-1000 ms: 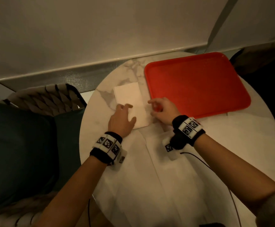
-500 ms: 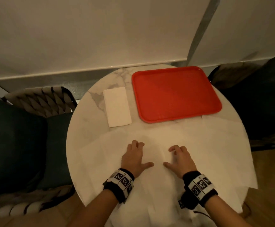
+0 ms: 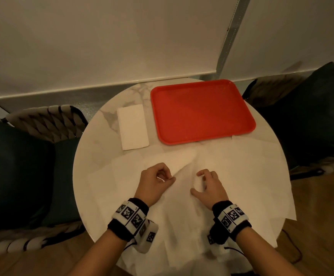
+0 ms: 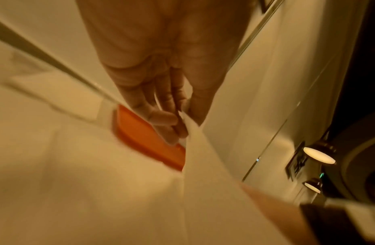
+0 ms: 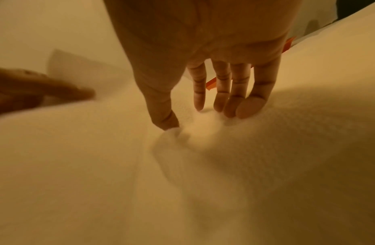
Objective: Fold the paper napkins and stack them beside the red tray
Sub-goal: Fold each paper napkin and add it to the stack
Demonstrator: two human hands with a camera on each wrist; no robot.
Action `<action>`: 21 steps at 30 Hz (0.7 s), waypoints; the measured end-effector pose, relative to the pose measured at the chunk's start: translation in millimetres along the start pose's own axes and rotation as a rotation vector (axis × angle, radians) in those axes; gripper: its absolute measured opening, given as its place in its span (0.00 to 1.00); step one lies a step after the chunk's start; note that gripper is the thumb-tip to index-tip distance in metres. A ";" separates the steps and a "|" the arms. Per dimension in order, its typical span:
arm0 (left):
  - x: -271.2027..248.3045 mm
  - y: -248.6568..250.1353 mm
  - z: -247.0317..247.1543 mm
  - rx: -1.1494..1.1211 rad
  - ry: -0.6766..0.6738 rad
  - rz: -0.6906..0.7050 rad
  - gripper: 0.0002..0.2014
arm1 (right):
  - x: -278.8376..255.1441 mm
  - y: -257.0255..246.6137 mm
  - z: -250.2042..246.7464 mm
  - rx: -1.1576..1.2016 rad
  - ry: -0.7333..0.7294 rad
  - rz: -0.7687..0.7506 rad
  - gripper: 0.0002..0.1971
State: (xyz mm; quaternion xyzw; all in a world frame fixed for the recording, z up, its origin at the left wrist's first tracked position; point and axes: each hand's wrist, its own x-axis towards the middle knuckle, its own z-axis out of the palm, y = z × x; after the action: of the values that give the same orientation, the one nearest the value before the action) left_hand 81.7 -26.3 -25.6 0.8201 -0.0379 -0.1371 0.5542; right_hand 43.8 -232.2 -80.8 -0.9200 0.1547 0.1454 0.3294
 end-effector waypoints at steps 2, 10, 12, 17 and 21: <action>-4.2 12.0 -9.9 -0.091 0.028 0.008 0.09 | -1.0 0.6 -4.4 -0.004 0.002 -0.002 0.27; -19.0 31.1 -69.1 -0.422 0.203 -0.019 0.08 | -1.6 -17.9 -19.9 0.123 0.002 -0.079 0.28; -22.0 29.3 -85.8 -0.424 0.220 -0.010 0.08 | 0.3 -37.8 -24.2 0.248 -0.003 -0.172 0.32; -24.3 9.4 -119.5 -0.450 0.295 -0.086 0.12 | 10.1 -93.5 -22.2 0.480 -0.221 -0.281 0.22; -33.4 -2.1 -125.0 -0.340 0.209 -0.256 0.14 | 15.4 -116.9 -11.8 0.638 -0.221 -0.286 0.09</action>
State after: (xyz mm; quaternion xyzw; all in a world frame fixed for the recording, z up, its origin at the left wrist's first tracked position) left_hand 82.7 94.0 22.1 0.7228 0.1475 -0.1250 0.6635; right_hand 104.3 -156.9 -12.2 -0.7620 0.0257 0.1411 0.6315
